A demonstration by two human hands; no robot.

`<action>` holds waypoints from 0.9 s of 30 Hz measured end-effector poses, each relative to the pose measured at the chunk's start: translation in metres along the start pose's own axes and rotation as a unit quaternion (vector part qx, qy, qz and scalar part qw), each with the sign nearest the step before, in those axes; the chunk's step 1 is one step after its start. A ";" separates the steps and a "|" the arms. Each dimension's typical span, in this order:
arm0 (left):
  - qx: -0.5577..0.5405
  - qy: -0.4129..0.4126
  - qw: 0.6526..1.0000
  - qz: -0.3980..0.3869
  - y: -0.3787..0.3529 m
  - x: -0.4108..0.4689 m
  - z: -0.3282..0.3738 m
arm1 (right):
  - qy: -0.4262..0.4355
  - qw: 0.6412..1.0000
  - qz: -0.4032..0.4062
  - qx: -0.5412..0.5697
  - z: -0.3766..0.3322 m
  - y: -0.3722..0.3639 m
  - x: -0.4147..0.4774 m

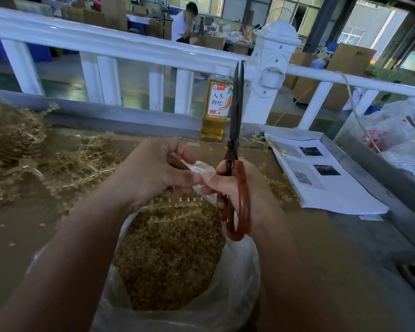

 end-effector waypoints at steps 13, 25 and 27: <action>-0.186 -0.111 0.972 0.090 0.023 -0.009 0.020 | 0.016 0.962 0.122 0.245 0.010 0.016 0.011; -0.027 0.007 0.999 -0.029 -0.021 0.003 -0.004 | 0.002 0.951 0.057 0.304 0.008 -0.001 0.009; -0.037 -0.009 0.999 -0.004 -0.018 0.004 -0.003 | -0.001 0.956 0.027 0.293 0.008 -0.009 0.009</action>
Point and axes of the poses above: each hand's wrist, its own x-axis towards the middle knuckle, its own y-axis out of the back of the hand, z = x × y, the point moved 6 cm from there along x, towards the middle knuckle, and after that the axes turned 2 degrees about -z, right-handed, at the moved point
